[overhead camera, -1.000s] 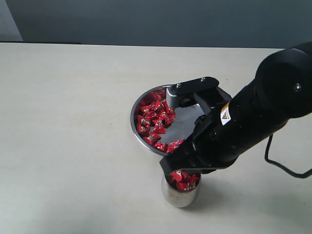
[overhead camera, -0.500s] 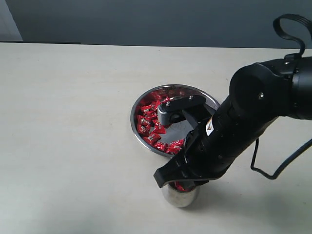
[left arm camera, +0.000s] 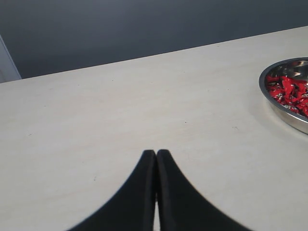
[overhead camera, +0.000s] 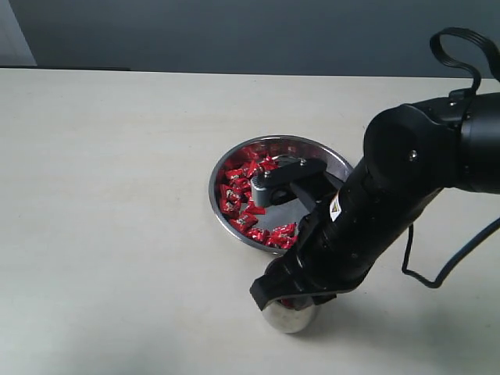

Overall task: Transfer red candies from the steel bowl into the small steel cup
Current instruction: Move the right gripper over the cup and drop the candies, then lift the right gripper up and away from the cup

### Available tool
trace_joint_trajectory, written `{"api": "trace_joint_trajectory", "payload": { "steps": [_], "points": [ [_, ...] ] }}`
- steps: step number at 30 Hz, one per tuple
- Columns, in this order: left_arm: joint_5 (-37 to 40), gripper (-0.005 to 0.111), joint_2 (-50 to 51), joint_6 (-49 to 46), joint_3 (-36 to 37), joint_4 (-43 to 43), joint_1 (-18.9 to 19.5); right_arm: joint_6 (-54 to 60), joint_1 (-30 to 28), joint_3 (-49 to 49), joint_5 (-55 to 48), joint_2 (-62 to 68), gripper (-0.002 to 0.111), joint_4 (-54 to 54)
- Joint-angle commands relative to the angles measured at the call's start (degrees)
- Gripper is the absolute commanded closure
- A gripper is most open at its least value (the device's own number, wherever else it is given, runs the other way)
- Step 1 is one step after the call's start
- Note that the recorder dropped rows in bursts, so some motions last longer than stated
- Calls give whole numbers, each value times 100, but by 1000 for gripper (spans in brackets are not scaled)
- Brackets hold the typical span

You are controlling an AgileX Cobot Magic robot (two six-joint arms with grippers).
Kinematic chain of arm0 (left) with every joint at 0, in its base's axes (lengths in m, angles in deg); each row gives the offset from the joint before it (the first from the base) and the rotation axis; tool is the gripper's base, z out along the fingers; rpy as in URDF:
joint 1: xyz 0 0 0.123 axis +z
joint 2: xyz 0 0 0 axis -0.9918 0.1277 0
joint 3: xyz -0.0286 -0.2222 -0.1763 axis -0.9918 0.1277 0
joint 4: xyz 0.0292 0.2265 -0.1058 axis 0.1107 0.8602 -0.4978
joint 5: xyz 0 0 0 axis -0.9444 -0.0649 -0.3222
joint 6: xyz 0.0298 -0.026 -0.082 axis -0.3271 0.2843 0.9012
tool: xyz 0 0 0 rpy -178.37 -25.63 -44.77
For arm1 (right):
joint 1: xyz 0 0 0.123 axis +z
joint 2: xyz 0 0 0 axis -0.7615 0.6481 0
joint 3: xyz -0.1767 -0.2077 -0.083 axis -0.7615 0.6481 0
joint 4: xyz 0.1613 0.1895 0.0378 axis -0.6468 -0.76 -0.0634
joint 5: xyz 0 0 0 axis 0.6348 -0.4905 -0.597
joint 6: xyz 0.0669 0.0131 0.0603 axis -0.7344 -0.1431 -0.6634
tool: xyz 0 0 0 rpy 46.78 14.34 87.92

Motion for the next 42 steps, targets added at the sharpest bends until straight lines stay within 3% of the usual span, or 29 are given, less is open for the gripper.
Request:
{"api": "trace_joint_trajectory", "payload": {
  "steps": [1,9,17,24,30,42],
  "points": [
    [-32,106,-25,33,-6,-4,-30,191,13,13,-26,3,82,34],
    [-32,106,-25,33,-6,-4,-30,191,13,1,104,-194,79,54],
    [-32,106,-25,33,-6,-4,-30,-488,13,1,335,-1039,79,991],
    [-32,106,-25,33,-6,-4,-30,-946,13,1,2552,-1332,80,1299],
    [-32,106,-25,33,-6,-4,-30,-946,13,13,2964,-1332,107,1299],
    [-32,106,-25,33,-6,-4,-30,-946,-29,13,3475,-1271,109,2032]
  ]
}}
